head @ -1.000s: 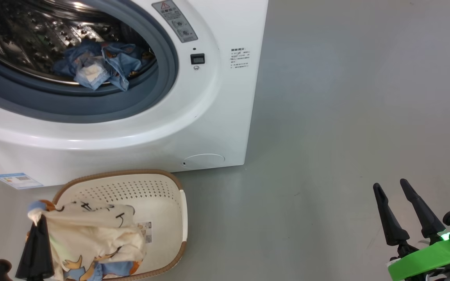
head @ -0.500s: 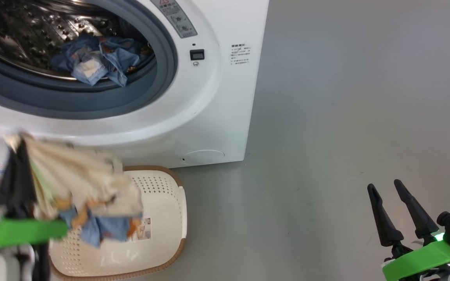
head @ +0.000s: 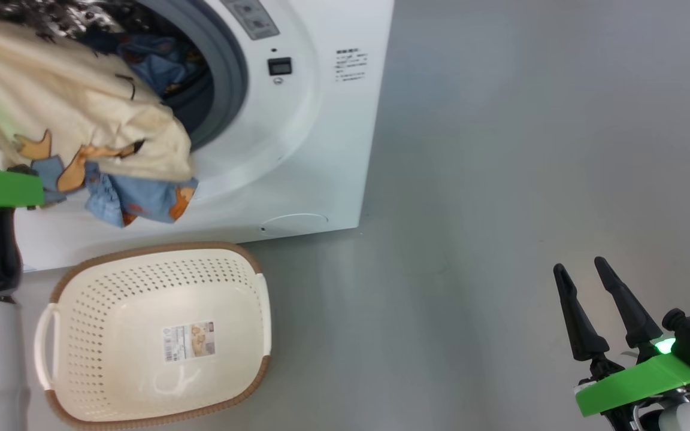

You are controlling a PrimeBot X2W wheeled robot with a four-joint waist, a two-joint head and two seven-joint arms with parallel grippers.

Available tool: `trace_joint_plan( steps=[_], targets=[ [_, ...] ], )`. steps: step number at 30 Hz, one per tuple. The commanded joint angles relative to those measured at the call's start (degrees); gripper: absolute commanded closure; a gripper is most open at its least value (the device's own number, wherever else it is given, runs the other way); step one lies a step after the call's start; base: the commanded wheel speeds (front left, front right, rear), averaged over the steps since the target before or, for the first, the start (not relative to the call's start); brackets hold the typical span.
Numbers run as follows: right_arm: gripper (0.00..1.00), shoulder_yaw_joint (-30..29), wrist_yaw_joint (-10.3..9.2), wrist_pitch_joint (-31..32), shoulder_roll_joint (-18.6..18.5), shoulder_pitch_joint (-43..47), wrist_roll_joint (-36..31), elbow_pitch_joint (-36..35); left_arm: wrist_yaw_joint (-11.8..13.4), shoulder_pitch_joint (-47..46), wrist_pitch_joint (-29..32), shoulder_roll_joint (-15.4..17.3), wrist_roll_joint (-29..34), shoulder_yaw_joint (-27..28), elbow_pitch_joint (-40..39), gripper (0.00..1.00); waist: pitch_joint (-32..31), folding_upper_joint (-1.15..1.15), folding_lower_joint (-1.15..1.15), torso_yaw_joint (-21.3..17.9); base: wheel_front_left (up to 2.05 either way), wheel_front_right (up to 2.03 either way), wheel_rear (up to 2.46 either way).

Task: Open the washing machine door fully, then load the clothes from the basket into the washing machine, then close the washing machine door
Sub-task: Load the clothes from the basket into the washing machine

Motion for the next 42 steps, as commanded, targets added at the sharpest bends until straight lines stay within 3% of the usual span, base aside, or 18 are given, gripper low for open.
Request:
trace_joint_plan(
  steps=[1,8,28,33,42],
  targets=[
    [0.0,1.4,0.09,-0.3,-0.4,-1.0,-0.1,-1.3,-0.1,-2.4,-0.5,3.4,1.2,1.5,2.1,1.0,1.2,0.0,0.0,-1.5,0.0,0.0,0.0],
    [0.0,1.8,0.09,-0.3,0.5,-2.4,-0.1,-1.4,-0.1,-8.6,-1.2,5.0,2.6,0.2,16.3,1.0,3.8,0.0,0.0,-3.7,0.0,0.0,0.0],
    [0.0,4.4,0.09,-0.3,3.3,-7.1,-0.2,-2.0,-0.2,-25.7,-1.2,9.5,2.8,-6.0,43.3,1.0,11.9,0.0,0.0,-9.4,0.0,0.0,0.0],
    [0.0,5.3,0.09,-0.3,3.7,-7.9,-0.1,-1.9,0.1,-28.5,-1.2,11.3,3.5,-5.9,42.4,1.0,13.0,0.0,0.0,-10.8,0.0,0.0,0.0],
    [0.0,5.5,0.09,-0.3,4.1,-8.9,-0.1,-2.1,2.0,-29.8,-1.2,11.9,6.2,-2.1,27.8,1.0,14.8,0.0,0.0,-11.5,0.0,0.0,0.0]
  ],
)
